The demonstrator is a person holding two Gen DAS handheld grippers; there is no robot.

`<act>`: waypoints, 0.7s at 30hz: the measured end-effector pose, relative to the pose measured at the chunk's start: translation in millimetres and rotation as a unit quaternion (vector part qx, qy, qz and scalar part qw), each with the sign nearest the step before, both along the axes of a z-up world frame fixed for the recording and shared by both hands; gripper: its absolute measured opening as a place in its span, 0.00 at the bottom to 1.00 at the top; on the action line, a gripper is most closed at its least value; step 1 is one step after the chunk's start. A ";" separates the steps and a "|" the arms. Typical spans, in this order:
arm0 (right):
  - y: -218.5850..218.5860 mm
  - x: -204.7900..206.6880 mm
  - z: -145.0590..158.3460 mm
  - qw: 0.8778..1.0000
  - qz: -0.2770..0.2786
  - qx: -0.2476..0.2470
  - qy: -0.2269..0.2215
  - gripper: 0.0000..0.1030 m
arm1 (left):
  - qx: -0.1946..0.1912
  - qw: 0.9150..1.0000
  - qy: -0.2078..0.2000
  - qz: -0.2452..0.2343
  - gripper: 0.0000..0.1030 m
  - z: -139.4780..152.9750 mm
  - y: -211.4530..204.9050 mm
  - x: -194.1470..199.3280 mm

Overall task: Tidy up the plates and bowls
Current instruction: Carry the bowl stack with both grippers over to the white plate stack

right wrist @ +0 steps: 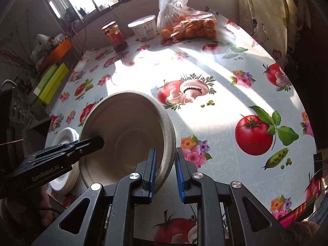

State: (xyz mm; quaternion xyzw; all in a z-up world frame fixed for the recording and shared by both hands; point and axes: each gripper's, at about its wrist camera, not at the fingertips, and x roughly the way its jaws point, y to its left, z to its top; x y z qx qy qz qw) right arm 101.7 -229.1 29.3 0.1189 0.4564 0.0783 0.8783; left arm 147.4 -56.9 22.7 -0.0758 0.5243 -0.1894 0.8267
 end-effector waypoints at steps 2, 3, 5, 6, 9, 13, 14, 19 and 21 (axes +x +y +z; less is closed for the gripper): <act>6.6 2.5 1.7 1.000 0.008 -0.003 -0.002 0.17 | 0.000 1.000 -0.002 0.007 0.17 0.9 6.8 -0.3; 9.6 3.8 2.3 1.000 0.011 -0.003 -0.002 0.17 | 0.000 1.000 -0.002 0.010 0.17 1.4 10.7 0.0; 16.3 7.0 3.3 1.000 0.018 -0.006 -0.002 0.17 | 0.000 1.000 -0.004 0.016 0.17 2.5 16.8 0.1; 19.1 8.3 3.6 1.000 0.021 -0.006 -0.002 0.17 | 0.000 1.000 -0.004 0.018 0.17 3.0 20.0 0.0; 27.4 11.8 4.2 0.999 0.031 -0.008 -0.001 0.17 | 0.002 1.000 -0.005 0.026 0.17 3.7 28.0 0.0; 38.4 15.5 6.6 0.999 0.043 -0.010 -0.003 0.17 | 0.004 0.999 -0.007 0.036 0.17 4.9 38.9 -1.1; 41.6 16.4 7.2 0.999 0.047 -0.011 -0.004 0.17 | 0.005 0.999 -0.008 0.039 0.17 5.4 41.9 -1.5; 58.4 20.0 7.8 0.998 0.068 -0.015 -0.004 0.17 | 0.007 0.998 -0.012 0.058 0.17 6.8 58.9 -4.1; 65.1 21.4 8.6 0.997 0.077 -0.016 -0.005 0.17 | 0.009 0.998 -0.013 0.065 0.17 7.7 66.0 -6.0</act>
